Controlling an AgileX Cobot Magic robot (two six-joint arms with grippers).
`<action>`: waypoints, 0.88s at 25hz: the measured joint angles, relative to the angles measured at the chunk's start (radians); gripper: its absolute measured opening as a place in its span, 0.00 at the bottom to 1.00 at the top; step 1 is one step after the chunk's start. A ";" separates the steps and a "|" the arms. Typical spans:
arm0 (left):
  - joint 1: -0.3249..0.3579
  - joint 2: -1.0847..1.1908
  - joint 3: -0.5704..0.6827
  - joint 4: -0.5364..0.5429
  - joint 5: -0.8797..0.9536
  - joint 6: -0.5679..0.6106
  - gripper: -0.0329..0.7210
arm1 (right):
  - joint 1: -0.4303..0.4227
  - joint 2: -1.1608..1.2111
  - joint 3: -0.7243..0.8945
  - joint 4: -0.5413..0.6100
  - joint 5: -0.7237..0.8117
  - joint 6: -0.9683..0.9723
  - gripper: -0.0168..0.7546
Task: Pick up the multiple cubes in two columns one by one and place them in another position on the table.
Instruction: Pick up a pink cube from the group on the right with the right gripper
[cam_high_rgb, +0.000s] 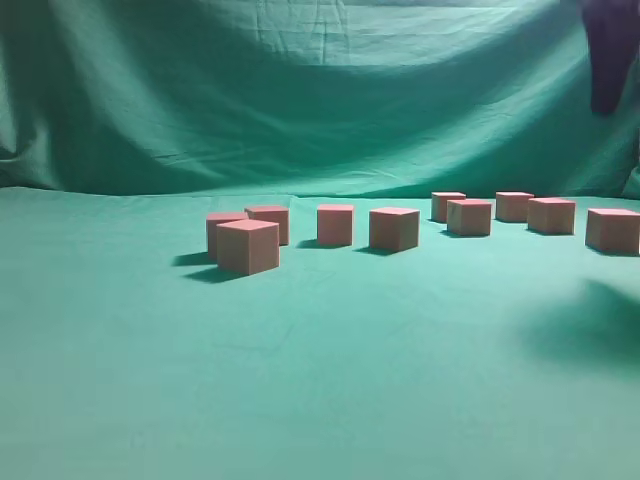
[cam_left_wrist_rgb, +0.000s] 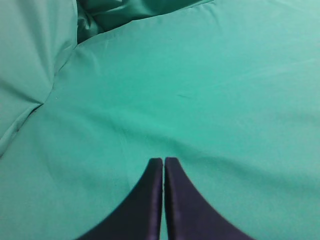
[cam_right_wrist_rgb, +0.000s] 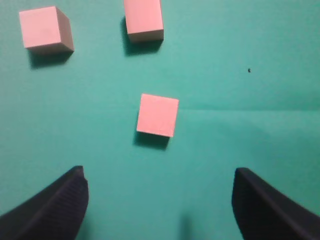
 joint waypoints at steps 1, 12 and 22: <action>0.000 0.000 0.000 0.000 0.000 0.000 0.04 | 0.000 0.015 0.018 0.004 -0.046 0.004 0.77; 0.000 0.000 0.000 0.000 0.000 0.000 0.04 | 0.000 0.205 0.032 0.006 -0.257 0.010 0.69; 0.000 0.000 0.000 0.000 0.000 0.000 0.04 | 0.000 0.234 0.032 0.000 -0.268 0.015 0.36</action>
